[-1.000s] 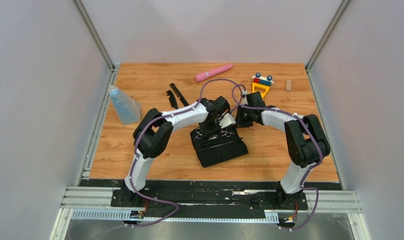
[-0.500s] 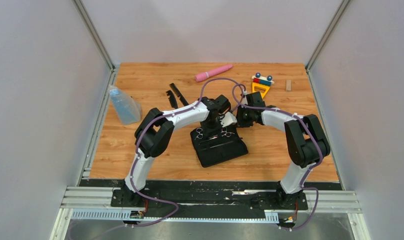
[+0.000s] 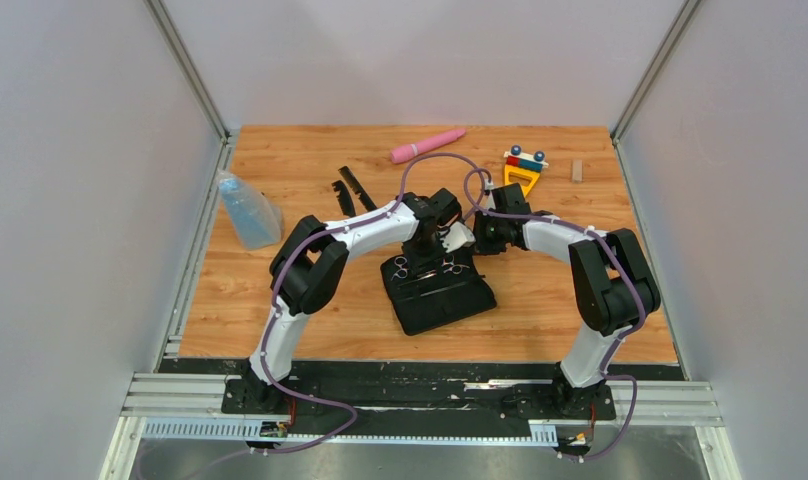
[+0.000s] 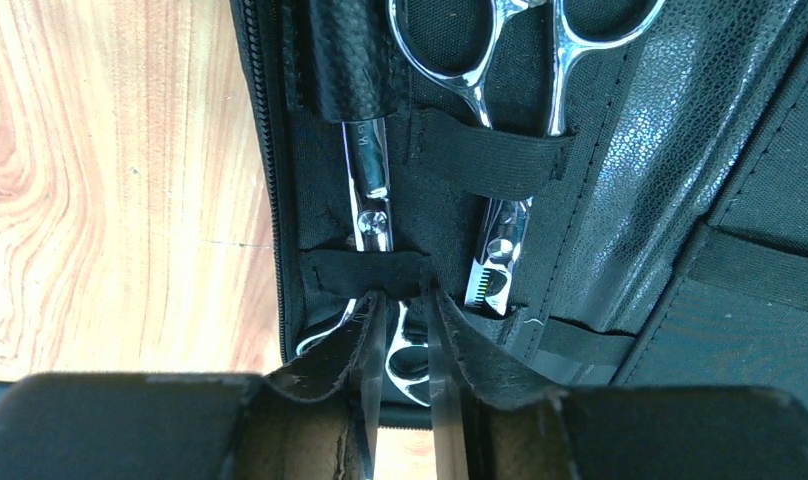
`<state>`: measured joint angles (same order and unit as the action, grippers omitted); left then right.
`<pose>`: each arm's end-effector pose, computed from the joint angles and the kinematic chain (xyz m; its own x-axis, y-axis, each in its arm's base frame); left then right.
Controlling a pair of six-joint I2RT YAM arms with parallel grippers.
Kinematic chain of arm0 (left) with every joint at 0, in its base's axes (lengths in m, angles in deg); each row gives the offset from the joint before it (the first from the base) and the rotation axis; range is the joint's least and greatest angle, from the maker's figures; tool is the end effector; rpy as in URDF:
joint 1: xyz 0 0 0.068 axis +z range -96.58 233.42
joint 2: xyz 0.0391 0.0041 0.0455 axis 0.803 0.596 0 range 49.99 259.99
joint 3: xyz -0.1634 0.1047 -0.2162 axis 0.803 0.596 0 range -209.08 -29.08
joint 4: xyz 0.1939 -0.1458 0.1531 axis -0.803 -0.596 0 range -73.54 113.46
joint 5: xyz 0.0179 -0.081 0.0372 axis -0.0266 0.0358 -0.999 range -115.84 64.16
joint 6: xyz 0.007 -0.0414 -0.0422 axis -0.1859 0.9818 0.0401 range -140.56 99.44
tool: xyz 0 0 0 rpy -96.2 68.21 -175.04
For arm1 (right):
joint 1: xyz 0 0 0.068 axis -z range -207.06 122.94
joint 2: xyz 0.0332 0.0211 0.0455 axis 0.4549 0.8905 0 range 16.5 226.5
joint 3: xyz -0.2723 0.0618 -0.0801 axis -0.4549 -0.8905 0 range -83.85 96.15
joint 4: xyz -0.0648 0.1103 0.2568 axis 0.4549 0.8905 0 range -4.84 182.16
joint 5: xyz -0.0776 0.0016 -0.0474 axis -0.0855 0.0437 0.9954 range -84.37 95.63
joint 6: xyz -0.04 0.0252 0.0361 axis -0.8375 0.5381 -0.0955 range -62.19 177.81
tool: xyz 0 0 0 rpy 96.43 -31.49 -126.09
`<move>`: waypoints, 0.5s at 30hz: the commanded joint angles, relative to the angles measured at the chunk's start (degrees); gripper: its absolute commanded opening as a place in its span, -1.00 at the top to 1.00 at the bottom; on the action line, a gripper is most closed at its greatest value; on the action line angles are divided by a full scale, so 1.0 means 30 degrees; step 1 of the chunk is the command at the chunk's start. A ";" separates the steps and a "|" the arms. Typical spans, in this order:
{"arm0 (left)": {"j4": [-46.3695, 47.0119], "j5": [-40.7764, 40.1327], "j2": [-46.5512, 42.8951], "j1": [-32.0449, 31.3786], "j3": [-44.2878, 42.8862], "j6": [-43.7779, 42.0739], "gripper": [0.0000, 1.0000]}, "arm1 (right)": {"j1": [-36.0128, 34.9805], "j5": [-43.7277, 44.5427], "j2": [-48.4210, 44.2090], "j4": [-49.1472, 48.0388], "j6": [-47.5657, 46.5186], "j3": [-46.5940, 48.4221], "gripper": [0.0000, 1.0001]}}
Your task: Sort the hair-cutting tools
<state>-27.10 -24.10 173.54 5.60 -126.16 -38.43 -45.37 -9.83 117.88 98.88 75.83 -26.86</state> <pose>0.3163 -0.3512 0.1666 -0.3941 0.8917 -0.2226 0.9101 0.4124 0.0407 0.3509 0.1282 0.1442 -0.9016 0.0157 -0.4323 -0.1657 0.9105 0.3787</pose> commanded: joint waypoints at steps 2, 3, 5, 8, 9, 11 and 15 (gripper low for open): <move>0.1145 0.1388 -0.0388 -0.0348 -0.0597 0.1031 0.31 | -0.0233 -0.0742 0.0018 -0.0412 0.0323 -0.0333 0.93; 0.1150 0.1342 -0.0482 -0.0351 -0.0563 0.1121 0.29 | -0.0227 -0.0739 0.0000 -0.0412 0.0321 -0.0309 0.94; 0.1218 0.1162 -0.0880 -0.0352 -0.0379 0.1495 0.15 | -0.0234 -0.0680 -0.0036 -0.0412 0.0321 -0.0313 0.94; 0.1394 0.0711 -0.1752 -0.0324 0.0053 0.1993 0.01 | -0.0228 -0.0620 -0.0095 -0.0410 0.0318 -0.0334 0.94; 0.1542 0.0608 -0.1984 -0.0301 0.0376 0.2321 0.01 | -0.0227 -0.0617 -0.0124 -0.0411 0.0335 -0.0335 0.93; 0.1893 0.0872 -0.2759 -0.0192 0.0943 0.2876 -0.06 | -0.0234 -0.0592 -0.0132 -0.0412 0.0321 -0.0339 0.93; 0.3102 0.2558 -0.4559 0.0293 0.2403 0.4283 -0.08 | -0.0227 -0.0595 -0.0187 -0.0412 0.0319 -0.0353 0.93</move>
<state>-23.54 -22.33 168.14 5.60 -121.70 -31.37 -45.37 -9.85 117.88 98.26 75.83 -27.16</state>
